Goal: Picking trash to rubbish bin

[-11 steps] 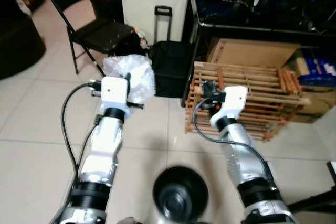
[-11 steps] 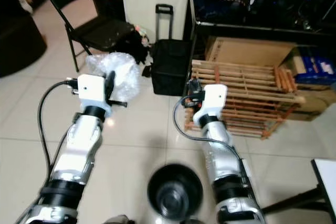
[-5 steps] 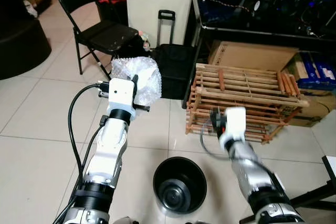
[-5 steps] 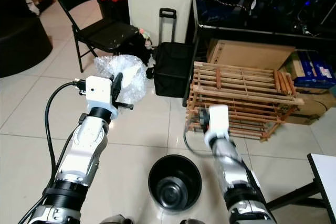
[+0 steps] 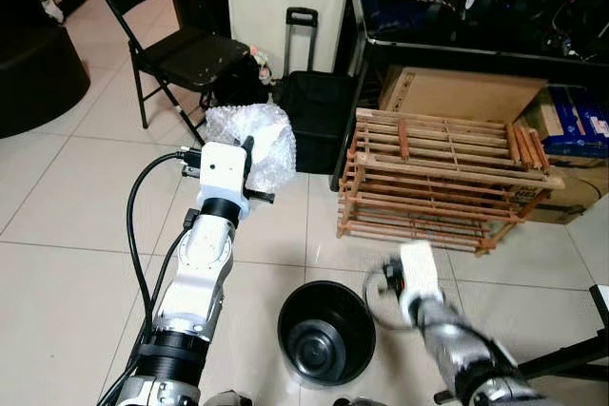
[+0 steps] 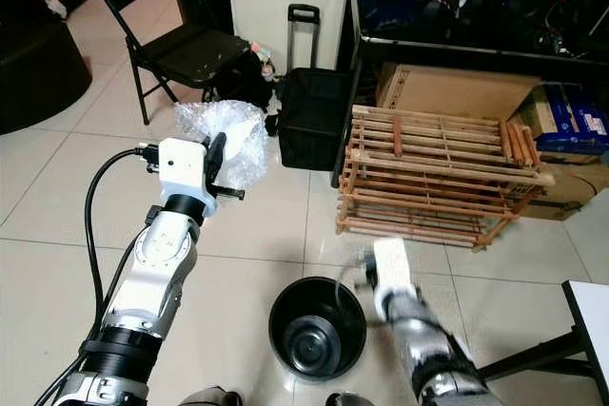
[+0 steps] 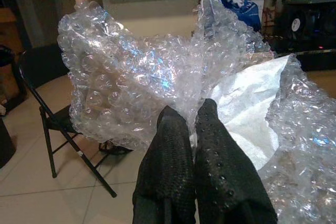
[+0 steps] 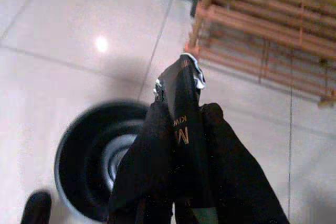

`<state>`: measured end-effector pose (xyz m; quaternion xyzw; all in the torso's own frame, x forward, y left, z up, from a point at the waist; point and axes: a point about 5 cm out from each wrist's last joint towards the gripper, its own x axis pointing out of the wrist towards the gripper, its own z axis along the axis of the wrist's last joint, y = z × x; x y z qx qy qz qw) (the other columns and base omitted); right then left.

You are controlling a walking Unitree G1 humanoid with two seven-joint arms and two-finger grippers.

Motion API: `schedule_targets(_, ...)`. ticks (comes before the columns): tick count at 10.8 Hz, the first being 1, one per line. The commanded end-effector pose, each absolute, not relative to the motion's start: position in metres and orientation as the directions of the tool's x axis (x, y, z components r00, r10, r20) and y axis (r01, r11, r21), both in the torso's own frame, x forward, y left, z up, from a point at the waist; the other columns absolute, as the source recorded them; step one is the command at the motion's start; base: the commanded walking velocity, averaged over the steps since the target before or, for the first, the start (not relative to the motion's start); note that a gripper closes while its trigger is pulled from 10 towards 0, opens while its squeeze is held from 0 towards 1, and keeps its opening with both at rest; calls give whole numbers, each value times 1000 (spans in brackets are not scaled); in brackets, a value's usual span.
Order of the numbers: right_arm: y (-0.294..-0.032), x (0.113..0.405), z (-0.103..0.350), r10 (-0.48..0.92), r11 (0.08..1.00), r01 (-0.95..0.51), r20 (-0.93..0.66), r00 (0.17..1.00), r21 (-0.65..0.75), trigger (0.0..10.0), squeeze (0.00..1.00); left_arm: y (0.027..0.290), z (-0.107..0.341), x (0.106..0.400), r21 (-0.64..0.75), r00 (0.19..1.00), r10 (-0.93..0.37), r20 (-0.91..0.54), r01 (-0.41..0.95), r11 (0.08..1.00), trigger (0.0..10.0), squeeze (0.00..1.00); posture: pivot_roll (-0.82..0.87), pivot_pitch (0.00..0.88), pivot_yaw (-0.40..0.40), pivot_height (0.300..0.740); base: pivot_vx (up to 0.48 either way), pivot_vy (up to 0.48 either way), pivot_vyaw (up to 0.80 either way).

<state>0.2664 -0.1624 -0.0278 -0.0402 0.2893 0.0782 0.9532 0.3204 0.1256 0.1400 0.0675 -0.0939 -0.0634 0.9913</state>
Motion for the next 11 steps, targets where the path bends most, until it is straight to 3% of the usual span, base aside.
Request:
schedule_targets(1, -167, 262, -32, 113, 985, -169, -581, 806, -44, 10000, 0, 123, 140, 320, 147, 974, -147, 172, 122, 982, 10000, 0, 51, 84, -72, 740, 0, 0, 0)
schedule_targets(6, -160, 253, -39, 139, 981, -191, -604, 785, -23, 10000, 35, 122, 140, 319, 144, 975, -146, 169, 122, 982, 10000, 0, 47, 91, -76, 740, 0, 0, 0)
schedule_targets(7, -160, 254, -39, 142, 981, -193, -600, 787, -21, 10000, 1000, 122, 139, 319, 145, 975, -145, 169, 121, 982, 10000, 0, 47, 91, -76, 740, 0, 0, 0)
schedule_targets(11, -158, 257, -36, 150, 981, -196, -587, 795, -14, 10000, 1000, 121, 140, 320, 145, 975, -147, 169, 122, 982, 10000, 0, 47, 92, -75, 740, 0, 0, 0)
